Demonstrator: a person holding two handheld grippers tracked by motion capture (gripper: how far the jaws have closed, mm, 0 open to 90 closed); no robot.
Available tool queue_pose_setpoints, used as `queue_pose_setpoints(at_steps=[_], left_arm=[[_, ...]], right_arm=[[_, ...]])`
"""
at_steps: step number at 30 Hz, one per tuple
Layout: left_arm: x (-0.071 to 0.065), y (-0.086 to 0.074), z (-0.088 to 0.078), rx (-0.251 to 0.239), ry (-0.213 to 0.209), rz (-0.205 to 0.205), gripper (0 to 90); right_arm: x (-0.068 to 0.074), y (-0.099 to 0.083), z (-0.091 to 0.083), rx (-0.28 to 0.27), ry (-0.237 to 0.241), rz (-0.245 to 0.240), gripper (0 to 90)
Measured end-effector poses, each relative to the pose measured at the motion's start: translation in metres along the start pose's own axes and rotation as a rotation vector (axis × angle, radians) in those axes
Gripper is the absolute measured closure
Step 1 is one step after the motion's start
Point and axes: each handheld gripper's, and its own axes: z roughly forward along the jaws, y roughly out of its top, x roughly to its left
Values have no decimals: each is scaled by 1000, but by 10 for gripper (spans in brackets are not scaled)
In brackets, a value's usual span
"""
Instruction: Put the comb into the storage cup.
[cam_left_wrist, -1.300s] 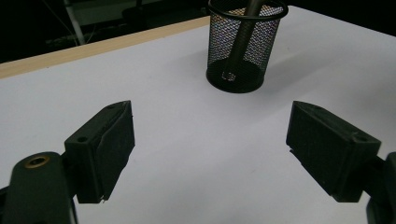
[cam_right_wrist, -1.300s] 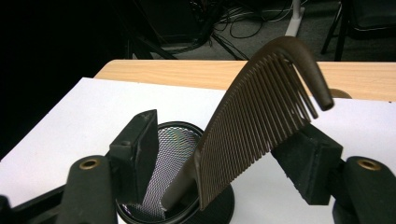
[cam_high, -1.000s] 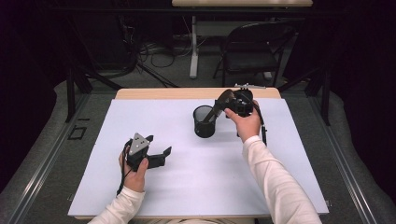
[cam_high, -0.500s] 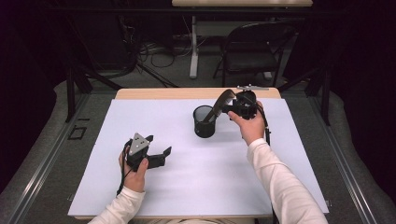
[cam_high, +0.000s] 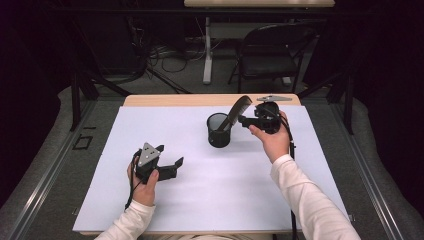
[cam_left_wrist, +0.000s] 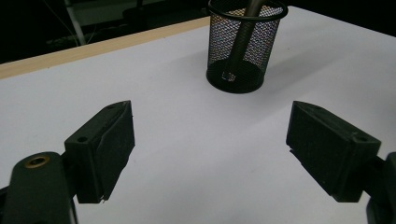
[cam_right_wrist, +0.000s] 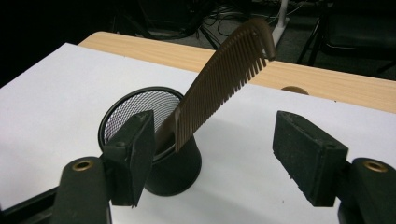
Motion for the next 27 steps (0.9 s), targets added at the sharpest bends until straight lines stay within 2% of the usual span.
queue_pose_setpoints(at_steps=[9,14,16,20,27], left_arm=[[0,0,0,-2,-2,-2,157],[1,0,0,-2,-2,-6,157],[1,0,0,-1,-2,-5,157],[1,0,-1,-1,0,-5,157],[2,0,-3,-8,-5,-12,157]], right_arm=[[5,-11,-12,14,10,-33,289],[10,-18,-20,3,28,-35,273],[13,-21,-23,-6,28,-51,267],[19,-26,-28,-17,46,-73,227],[34,-35,-37,-10,50,-126,151]])
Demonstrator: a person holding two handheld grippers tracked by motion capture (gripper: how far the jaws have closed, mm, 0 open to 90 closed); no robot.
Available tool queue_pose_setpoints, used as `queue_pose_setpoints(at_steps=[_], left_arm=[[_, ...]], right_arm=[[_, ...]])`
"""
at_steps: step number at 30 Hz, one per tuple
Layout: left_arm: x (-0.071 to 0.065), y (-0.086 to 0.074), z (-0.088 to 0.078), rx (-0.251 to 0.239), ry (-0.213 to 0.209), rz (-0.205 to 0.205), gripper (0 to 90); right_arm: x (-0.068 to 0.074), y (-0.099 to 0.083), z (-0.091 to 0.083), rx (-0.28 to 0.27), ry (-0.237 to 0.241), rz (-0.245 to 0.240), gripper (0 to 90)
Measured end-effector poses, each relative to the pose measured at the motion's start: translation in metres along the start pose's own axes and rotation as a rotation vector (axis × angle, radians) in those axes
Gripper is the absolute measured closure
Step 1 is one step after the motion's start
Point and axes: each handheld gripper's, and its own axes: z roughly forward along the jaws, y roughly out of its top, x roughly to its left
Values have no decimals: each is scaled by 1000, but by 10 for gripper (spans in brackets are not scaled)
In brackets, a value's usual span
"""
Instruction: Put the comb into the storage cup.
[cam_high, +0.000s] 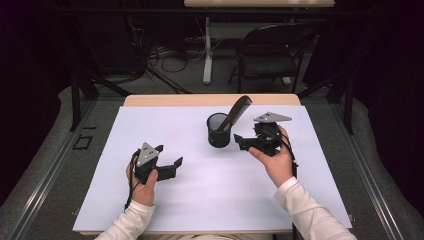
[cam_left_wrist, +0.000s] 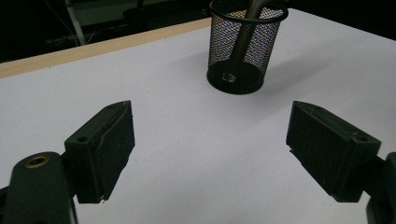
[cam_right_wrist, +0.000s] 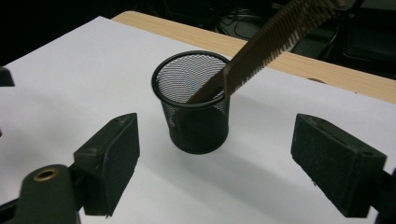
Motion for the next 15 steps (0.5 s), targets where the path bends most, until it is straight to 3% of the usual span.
queue_pose_setpoints(at_steps=[6,15], left_arm=[[0,0,-1,1,-14,0,157],[-3,2,-4,-4,-33,-3,157]], right_arm=[[15,-8,-5,16,9,-52,89],[23,-19,-19,-26,78,-23,64]])
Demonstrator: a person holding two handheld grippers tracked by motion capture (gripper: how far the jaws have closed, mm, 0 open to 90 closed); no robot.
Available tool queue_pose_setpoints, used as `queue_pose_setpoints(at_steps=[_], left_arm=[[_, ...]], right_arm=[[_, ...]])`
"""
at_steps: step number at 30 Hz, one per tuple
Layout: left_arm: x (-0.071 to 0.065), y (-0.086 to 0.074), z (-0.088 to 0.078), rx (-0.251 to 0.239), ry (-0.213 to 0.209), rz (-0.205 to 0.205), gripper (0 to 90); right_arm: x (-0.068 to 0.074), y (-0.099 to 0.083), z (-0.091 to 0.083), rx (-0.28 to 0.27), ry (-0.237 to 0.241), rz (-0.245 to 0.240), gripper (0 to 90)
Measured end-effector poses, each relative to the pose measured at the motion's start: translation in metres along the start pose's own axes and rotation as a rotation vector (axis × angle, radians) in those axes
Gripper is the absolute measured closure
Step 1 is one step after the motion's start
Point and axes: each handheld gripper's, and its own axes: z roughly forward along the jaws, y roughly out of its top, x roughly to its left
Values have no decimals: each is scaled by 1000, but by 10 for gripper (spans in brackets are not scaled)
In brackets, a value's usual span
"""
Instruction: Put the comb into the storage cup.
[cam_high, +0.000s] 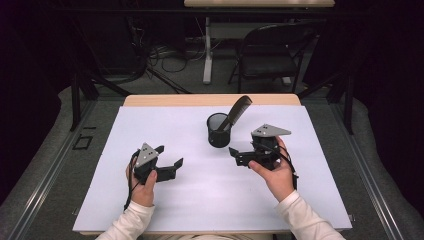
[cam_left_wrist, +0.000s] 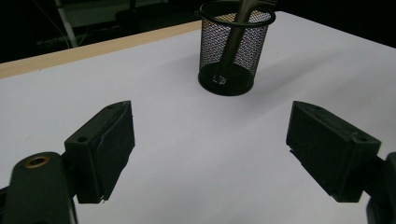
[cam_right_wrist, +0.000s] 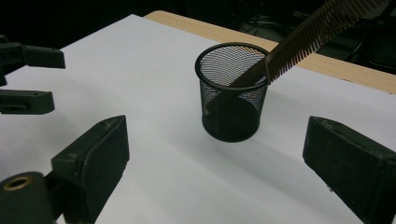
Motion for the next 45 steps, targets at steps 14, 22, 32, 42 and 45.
queue_pose_setpoints(at_steps=[14,22,32,42,45], left_arm=[[11,10,-16,-26,-56,-101,157],[20,12,-34,-13,-56,-68,157],[30,-3,-53,-7,-46,-65,157],[37,-18,-64,-11,-21,-44,157],[40,-21,-65,-11,-16,-38,157]], right_arm=[[-1,-21,-25,-20,33,-18,0],[-13,-36,-44,-33,-17,-11,0],[-30,-63,-58,-44,-94,33,0],[-42,-86,-61,-43,-137,75,0],[-46,-92,-61,-41,-138,97,0]])
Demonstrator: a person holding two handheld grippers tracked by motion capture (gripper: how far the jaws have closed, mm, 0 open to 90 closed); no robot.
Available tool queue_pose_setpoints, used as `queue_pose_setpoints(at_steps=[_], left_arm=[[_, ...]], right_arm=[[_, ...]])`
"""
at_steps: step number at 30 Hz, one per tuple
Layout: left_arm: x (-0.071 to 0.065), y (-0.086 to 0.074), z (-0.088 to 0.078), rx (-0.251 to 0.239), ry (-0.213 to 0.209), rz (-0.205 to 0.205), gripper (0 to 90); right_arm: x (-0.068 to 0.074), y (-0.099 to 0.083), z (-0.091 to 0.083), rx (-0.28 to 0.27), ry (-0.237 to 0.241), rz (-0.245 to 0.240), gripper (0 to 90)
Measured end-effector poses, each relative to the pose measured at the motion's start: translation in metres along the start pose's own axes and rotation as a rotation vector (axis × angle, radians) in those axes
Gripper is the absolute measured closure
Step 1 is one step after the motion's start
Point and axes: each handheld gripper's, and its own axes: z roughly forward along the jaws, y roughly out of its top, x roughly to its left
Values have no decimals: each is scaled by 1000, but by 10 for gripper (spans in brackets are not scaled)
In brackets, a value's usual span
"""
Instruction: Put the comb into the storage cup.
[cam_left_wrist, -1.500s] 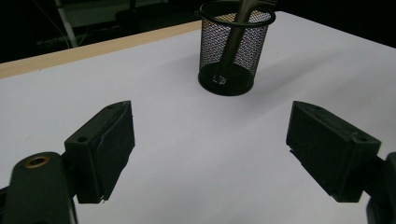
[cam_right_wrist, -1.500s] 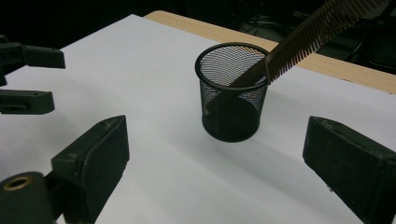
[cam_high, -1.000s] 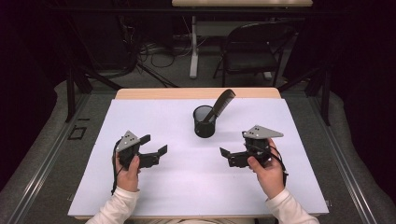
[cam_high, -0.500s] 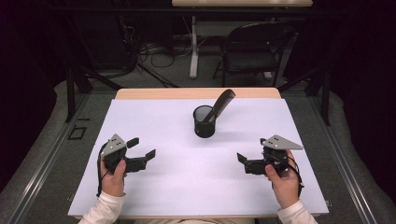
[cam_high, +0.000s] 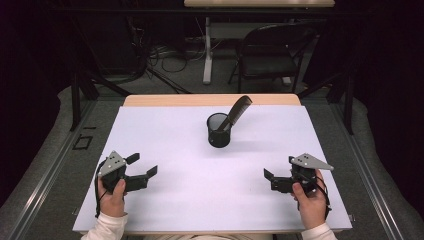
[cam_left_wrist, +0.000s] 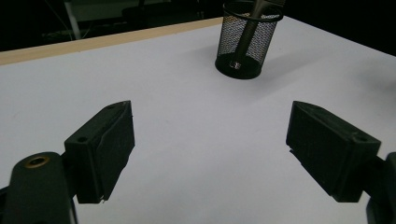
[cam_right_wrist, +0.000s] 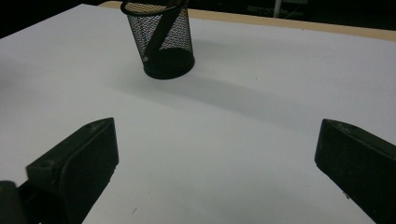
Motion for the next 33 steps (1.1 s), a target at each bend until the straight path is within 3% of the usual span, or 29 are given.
queue_pose_setpoints(at_steps=[15,33], left_arm=[[11,-9,-1,-16,10,-24,157],[16,-14,3,2,14,-30,157]], right_arm=[[-14,-22,9,-1,-10,18,0],[-23,-30,13,12,-28,30,0]])
